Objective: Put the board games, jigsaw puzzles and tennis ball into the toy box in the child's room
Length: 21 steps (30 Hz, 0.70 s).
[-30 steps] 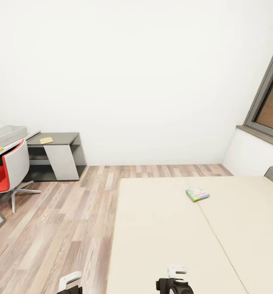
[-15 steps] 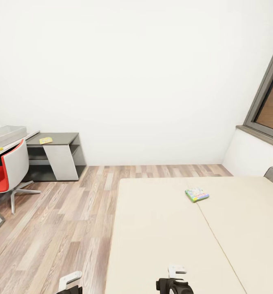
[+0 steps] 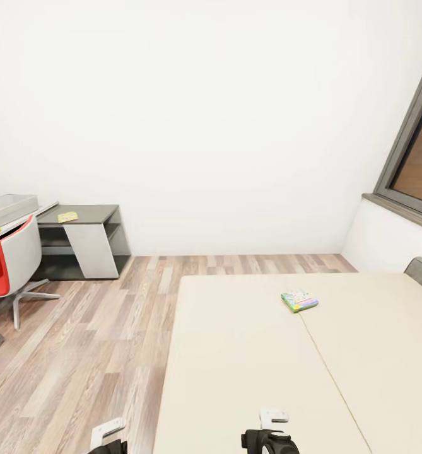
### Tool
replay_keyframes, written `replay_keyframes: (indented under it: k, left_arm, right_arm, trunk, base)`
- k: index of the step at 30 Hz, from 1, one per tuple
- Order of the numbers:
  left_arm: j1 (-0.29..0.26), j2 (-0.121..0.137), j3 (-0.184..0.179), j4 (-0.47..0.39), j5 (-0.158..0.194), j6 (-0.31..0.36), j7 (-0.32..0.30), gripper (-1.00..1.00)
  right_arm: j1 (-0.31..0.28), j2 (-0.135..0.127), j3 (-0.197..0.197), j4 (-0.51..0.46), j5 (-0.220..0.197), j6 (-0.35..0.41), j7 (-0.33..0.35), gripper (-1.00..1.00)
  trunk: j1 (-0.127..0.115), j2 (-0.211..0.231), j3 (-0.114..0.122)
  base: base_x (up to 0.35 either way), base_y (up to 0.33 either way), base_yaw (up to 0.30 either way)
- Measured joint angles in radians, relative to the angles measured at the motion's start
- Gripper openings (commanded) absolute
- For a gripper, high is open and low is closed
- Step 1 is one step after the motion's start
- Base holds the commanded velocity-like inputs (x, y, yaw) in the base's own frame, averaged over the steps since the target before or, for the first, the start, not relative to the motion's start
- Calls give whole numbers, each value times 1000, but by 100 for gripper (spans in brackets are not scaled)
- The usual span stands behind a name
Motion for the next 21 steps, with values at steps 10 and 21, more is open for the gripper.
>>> replay_keyframes:
  k: [10,21]
  left_arm:
    - [0,0,1,18,0,-41,0,100]
    - [0,-1,1,20,-1,-43,0,100]
  right_arm:
    - [0,0,0,0,0,0,0,100]
    - [0,0,0,0,0,0,0,100]
  trunk:
    - [0,0,0]
    - [0,0,0]
  base:
    - [0,-20,0]
    - [0,-115,0]
